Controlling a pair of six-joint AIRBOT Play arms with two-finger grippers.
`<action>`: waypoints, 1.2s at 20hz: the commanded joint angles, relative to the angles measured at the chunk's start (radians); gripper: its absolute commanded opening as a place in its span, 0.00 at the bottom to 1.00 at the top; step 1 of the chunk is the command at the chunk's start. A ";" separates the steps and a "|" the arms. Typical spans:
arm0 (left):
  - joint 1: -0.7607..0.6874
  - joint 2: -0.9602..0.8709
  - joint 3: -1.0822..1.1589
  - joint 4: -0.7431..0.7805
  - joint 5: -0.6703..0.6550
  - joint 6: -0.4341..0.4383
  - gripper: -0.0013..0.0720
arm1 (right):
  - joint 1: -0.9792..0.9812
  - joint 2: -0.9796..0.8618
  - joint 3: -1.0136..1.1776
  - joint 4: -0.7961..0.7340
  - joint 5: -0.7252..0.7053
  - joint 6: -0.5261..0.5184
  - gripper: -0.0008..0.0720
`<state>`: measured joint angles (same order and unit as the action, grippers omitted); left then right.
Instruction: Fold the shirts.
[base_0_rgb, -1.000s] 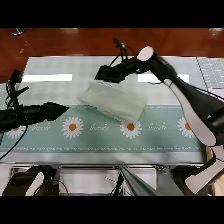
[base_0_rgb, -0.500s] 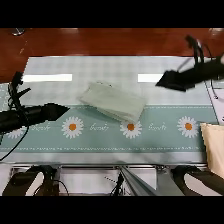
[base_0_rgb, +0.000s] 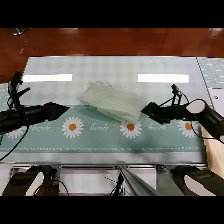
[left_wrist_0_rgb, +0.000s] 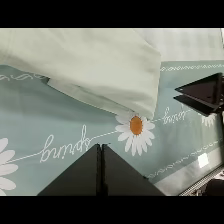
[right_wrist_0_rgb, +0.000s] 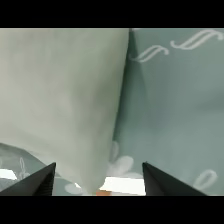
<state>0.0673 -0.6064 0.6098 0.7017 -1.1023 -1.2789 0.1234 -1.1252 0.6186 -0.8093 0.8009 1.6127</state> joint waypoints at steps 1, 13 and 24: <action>0.001 0.001 0.000 0.000 0.002 0.000 0.05 | 0.018 -0.151 0.042 0.169 -0.033 -0.094 0.86; 0.001 0.001 0.000 0.000 0.002 0.000 0.05 | 0.071 -0.362 0.389 0.211 0.089 -0.289 0.04; 0.001 0.001 0.000 0.000 0.002 0.000 0.05 | -0.074 -0.231 0.970 0.029 0.364 -0.182 0.04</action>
<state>0.0673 -0.6064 0.6098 0.7021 -1.1004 -1.2793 0.1169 -1.3937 1.4784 -0.7021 1.0710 1.3811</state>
